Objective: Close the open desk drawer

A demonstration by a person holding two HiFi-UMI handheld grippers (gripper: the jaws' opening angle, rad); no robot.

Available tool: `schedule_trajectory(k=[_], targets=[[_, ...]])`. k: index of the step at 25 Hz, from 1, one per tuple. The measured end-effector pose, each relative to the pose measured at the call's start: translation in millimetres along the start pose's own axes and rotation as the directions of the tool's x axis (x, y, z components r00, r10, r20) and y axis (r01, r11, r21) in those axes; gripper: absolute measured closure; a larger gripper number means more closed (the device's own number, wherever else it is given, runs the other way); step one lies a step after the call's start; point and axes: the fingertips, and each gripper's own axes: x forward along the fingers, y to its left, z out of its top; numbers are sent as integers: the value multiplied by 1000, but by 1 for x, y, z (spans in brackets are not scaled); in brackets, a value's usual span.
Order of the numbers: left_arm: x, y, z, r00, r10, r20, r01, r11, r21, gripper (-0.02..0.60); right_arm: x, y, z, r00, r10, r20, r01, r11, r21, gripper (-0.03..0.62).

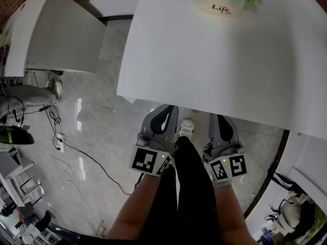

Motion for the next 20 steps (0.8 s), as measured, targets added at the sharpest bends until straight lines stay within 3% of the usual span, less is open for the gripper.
schedule_trajectory(k=[8,12,17,20], targets=[[-22,2,-7,999,2,-33,-1,1000,25,578,-15,7,0,1000,5,17,-4,999,-47,594],[-41,-8,-3,999,-24,-21,25,998,54,578,-38,18,1,999,10,42,-6,996,-89,594],[-77,-19,6,999,-31,-13,31,999,15,578,-79,34,7,998,2,55,4,994,-106,594],[-92,-31,16,999,-52,-5,52,998,38,578,-101,43,19,998,9,69,0,991,-133,594]])
